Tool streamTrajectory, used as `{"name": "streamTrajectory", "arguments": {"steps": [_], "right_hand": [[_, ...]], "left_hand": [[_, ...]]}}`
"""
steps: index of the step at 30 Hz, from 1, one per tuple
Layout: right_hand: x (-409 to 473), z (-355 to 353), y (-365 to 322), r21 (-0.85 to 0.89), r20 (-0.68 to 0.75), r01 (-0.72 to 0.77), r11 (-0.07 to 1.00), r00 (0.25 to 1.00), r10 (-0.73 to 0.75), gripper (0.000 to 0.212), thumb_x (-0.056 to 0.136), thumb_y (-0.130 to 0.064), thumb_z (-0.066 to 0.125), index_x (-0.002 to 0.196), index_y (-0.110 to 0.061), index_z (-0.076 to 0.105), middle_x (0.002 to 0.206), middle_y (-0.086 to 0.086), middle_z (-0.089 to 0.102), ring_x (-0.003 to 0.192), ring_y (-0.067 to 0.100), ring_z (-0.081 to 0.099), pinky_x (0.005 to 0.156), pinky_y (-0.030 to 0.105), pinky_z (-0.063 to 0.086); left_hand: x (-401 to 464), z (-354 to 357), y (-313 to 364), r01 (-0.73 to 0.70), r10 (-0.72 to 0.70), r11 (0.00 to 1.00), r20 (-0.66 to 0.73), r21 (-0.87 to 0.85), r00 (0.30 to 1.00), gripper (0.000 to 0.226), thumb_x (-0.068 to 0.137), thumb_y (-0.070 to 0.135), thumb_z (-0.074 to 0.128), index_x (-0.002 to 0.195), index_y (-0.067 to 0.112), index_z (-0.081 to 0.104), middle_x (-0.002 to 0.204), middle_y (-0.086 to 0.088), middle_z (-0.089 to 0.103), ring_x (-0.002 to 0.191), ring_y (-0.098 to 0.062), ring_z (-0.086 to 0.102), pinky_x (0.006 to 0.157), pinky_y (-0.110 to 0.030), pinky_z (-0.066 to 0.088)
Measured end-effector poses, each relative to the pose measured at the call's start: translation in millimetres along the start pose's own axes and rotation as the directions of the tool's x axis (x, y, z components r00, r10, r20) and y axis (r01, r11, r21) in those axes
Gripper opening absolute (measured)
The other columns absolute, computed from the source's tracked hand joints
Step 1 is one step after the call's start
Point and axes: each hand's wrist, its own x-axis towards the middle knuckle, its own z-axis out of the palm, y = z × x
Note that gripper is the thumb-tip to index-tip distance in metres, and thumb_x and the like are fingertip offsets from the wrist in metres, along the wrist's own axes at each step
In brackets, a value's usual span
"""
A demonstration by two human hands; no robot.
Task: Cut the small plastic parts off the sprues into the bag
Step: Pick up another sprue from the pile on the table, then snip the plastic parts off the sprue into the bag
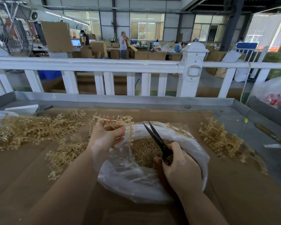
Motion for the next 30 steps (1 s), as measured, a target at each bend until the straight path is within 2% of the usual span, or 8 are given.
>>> {"name": "streamTrajectory", "arguments": {"steps": [5,10,15,19,22,24,26,30], "right_hand": [[0,0,0,0.023,-0.049,-0.018,1.0,0.999,0.019,0.04,0.073,-0.038,0.079,0.099,-0.015,0.059,0.078,-0.002,0.066,0.072,0.019,0.064,0.058,0.027,0.046],[-1,0,-1,0.049,-0.128,0.016,0.999,0.992,-0.009,0.041,0.067,-0.037,0.084,0.091,-0.018,0.057,0.073,-0.006,0.065,0.065,0.015,0.064,0.053,0.022,0.046],[-1,0,0,0.052,-0.144,0.029,0.998,0.989,-0.022,0.041,0.065,-0.038,0.085,0.089,-0.022,0.055,0.072,-0.009,0.064,0.063,0.011,0.062,0.054,0.017,0.041],[-1,0,1,0.074,-0.118,0.029,0.997,0.993,-0.02,0.04,0.067,-0.041,0.082,0.091,-0.023,0.056,0.072,-0.01,0.064,0.066,0.012,0.062,0.055,0.018,0.042],[-1,-1,0,0.088,-0.106,0.049,0.995,0.994,-0.04,0.041,0.067,-0.046,0.081,0.091,-0.025,0.056,0.074,-0.012,0.064,0.068,0.008,0.062,0.058,0.012,0.037],[-1,-3,-1,0.099,-0.086,0.057,0.993,0.995,-0.049,0.04,0.067,-0.048,0.079,0.092,-0.027,0.056,0.075,-0.013,0.064,0.069,0.006,0.061,0.059,0.01,0.036],[-1,-4,-2,0.097,-0.063,0.074,0.993,0.996,-0.068,0.04,0.068,-0.051,0.076,0.092,-0.027,0.055,0.076,-0.014,0.063,0.069,0.004,0.06,0.059,0.01,0.038],[-2,-7,-4,0.074,-0.032,0.102,0.992,0.994,-0.1,0.038,0.068,-0.051,0.076,0.09,-0.028,0.055,0.075,-0.014,0.062,0.067,0.002,0.058,0.057,0.009,0.038]], "left_hand": [[-6,13,-15,0.078,-0.073,0.994,0.06,-0.078,0.996,0.009,0.081,0.005,0.07,0.074,0.008,0.064,0.062,-0.001,0.067,0.053,-0.008,0.065,0.048,-0.018,0.052],[-13,28,-28,0.164,-0.154,0.959,0.065,-0.23,0.986,0.018,0.086,0.005,0.065,0.103,0.0,0.059,0.081,-0.013,0.07,0.062,-0.014,0.068,0.045,-0.017,0.05],[-22,35,-33,0.127,-0.109,0.97,0.095,-0.208,0.99,0.017,0.078,-0.007,0.068,0.093,-0.001,0.061,0.066,-0.007,0.069,0.05,-0.012,0.064,0.043,-0.02,0.049],[-21,35,-37,0.216,-0.219,0.933,0.023,-0.289,0.976,0.019,0.079,0.008,0.073,0.096,0.006,0.063,0.072,-0.006,0.07,0.059,-0.016,0.068,0.055,-0.03,0.055],[-20,38,-41,0.229,-0.241,0.943,-0.021,-0.242,0.97,0.014,0.087,0.021,0.068,0.092,0.011,0.06,0.075,-0.008,0.07,0.058,-0.018,0.068,0.046,-0.026,0.052],[-22,39,-40,0.216,-0.225,0.932,0.003,-0.291,0.974,0.008,0.087,0.009,0.066,0.087,0.011,0.059,0.068,-0.007,0.07,0.056,-0.017,0.069,0.046,-0.025,0.055],[-24,38,-38,0.207,-0.204,0.919,0.043,-0.335,0.978,0.021,0.08,-0.009,0.066,0.088,0.009,0.058,0.067,-0.008,0.071,0.059,-0.018,0.07,0.053,-0.025,0.057],[-25,35,-40,0.188,-0.191,0.917,0.026,-0.352,0.981,0.046,0.071,-0.015,0.068,0.103,0.015,0.052,0.098,-0.018,0.069,0.078,-0.024,0.072,0.065,-0.032,0.057]]}}
